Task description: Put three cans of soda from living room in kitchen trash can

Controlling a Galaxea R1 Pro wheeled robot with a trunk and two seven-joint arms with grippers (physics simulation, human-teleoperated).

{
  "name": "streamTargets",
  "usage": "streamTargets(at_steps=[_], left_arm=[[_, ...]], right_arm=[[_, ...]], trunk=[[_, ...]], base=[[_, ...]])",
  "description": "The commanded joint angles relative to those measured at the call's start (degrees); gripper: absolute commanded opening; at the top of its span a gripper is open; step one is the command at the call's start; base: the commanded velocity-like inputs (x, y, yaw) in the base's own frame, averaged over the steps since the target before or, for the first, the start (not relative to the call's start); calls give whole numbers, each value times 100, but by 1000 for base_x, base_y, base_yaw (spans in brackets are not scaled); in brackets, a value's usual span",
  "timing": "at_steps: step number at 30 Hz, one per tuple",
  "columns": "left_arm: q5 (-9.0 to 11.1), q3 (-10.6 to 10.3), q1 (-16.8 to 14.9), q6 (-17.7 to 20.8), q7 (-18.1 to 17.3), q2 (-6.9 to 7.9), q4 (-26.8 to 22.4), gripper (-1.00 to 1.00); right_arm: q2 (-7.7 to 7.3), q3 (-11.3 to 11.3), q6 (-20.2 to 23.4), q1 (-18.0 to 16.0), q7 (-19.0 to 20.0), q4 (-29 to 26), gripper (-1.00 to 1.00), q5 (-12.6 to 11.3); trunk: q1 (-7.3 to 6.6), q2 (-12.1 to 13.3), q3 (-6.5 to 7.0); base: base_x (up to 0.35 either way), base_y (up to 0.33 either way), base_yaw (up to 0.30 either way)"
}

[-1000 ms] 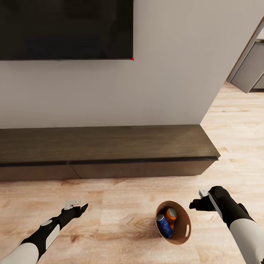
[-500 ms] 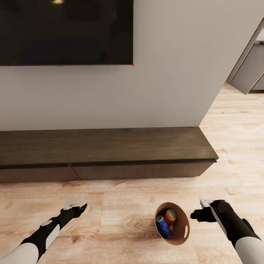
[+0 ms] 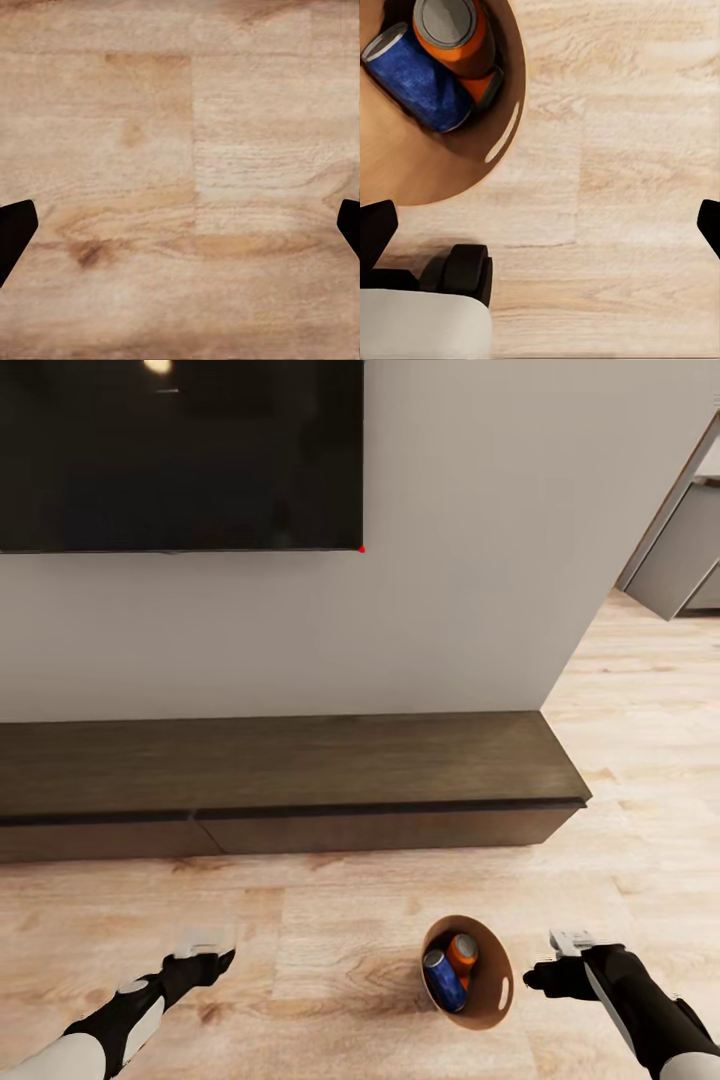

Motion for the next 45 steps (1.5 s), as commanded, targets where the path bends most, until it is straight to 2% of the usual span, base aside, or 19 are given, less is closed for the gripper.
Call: streamTargets(at_steps=[1, 4, 8, 11, 15, 17, 20, 22, 24, 25, 29, 39, 45], left_arm=[[3, -145, -3, 47, 49, 0, 178, 100], [8, -295, -5, 278, 213, 0, 375, 100], [15, -366, 1, 439, 473, 5, 469, 100], [38, -372, 111, 415, 548, 38, 535, 100], [61, -355, 550, 75, 604, 57, 598, 100], [70, -339, 867, -294, 705, 69, 630, 100], [74, -337, 1037, -496, 793, 75, 643, 100], [78, -330, 1215, -617, 829, 79, 653, 100], [84, -328, 1298, -647, 839, 82, 657, 100], [88, -328, 1393, -666, 844, 84, 675, 100], [92, -329, 1647, -698, 851, 82, 756, 100], [85, -329, 2013, -708, 855, 85, 978, 100], [86, -334, 2303, -802, 855, 81, 1040, 100]], right_arm=[[-4, -68, -34, 73, 8, 1, 100, -1], [-12, -207, -75, 187, 17, 10, 100, 5], [-54, -278, -167, 310, 22, 15, 100, 5], [-69, -295, -291, 406, 24, 29, 100, 4], [-81, -310, -562, 563, 19, 61, 100, -1], [-78, -320, -846, 731, 14, 83, 100, -6], [-74, -326, -1098, 991, -3, 156, 100, -12], [-77, -371, -1595, 1176, -12, 555, 100, -15], [-75, -451, -1907, 1223, -29, 881, 100, -16], [-75, -562, -2214, 1253, -45, 1253, 100, -13], [-75, -753, -2995, 1289, -63, 2174, 100, -7], [-23, -827, -4019, 1304, -120, 3480, 100, 0], [24, -823, -4559, 1306, -586, 4173, 100, 1]], trunk=[[-23, 42, 19], [-88, 162, 73], [-176, 322, 144], [-242, 443, 198], [-330, 603, 270], [-374, 683, 306], [-440, 804, 360], [-484, 884, 396], [-528, 964, 432], [-550, 1004, 450], [-638, 1165, 521], [-857, 1566, 701], [-989, 1806, 809]], base=[[0, 0, 0], [0, 0, 0], [0, 0, 0], [0, 0, 0], [0, 0, 0], [0, 0, 0], [0, 0, 0], [0, 0, 0], [0, 0, 0], [0, 0, 0], [0, 0, 0], [0, 0, 0], [0, 0, 0]])
